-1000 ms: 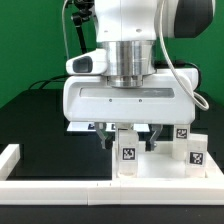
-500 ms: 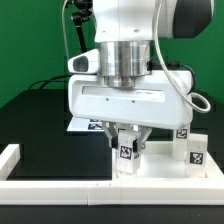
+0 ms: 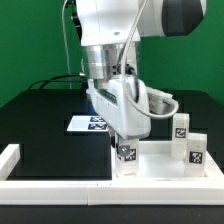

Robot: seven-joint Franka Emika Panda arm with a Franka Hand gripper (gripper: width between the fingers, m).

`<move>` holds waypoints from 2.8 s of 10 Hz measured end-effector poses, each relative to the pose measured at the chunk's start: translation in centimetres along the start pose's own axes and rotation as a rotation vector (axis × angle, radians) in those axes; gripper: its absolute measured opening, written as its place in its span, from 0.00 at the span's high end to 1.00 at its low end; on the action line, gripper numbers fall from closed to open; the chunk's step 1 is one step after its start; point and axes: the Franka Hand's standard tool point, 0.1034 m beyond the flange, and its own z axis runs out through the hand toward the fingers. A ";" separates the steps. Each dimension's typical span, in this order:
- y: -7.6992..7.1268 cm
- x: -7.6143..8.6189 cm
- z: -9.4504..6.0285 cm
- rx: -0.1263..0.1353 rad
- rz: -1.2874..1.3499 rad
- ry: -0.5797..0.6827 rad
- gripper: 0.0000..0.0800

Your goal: Assemble square table

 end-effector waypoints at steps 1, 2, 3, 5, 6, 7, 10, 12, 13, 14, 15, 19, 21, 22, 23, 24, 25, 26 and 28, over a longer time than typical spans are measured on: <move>0.1 0.1 0.0 0.005 0.133 -0.015 0.64; 0.2 0.1 0.1 0.003 0.184 -0.015 0.64; 0.3 0.2 0.1 0.004 0.318 -0.019 0.64; 0.3 0.2 0.1 0.003 0.330 -0.018 0.62; 0.3 0.0 0.2 0.003 0.269 -0.013 0.62; 0.0 -0.9 0.2 0.004 0.090 0.016 0.40; -0.4 -2.5 0.2 -0.005 -0.310 0.044 0.20; -0.4 -2.4 0.2 -0.008 -0.416 0.045 0.19; -0.4 -2.3 0.2 -0.011 -0.521 0.046 0.19; -0.4 -1.8 0.2 -0.013 -0.700 0.055 0.19; -0.4 -1.6 0.4 -0.009 -0.808 0.073 0.19; -0.4 -2.1 0.6 -0.033 -0.969 0.089 0.34; -0.3 -1.7 0.6 -0.029 -0.857 0.092 0.51; -0.2 -1.5 0.6 -0.030 -0.779 0.093 0.64; -0.2 -1.5 0.6 -0.027 -0.716 0.094 0.64; -0.1 -1.5 0.7 -0.024 -0.661 0.093 0.64; -0.1 -1.4 0.7 -0.020 -0.584 0.093 0.64; -0.1 -1.3 0.6 -0.018 -0.518 0.091 0.64; 0.2 -0.4 0.3 -0.029 -0.217 0.043 0.64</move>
Offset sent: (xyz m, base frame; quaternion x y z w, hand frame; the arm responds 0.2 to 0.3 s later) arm 0.0011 -0.0061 -0.0039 0.0166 0.0206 0.2013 0.9792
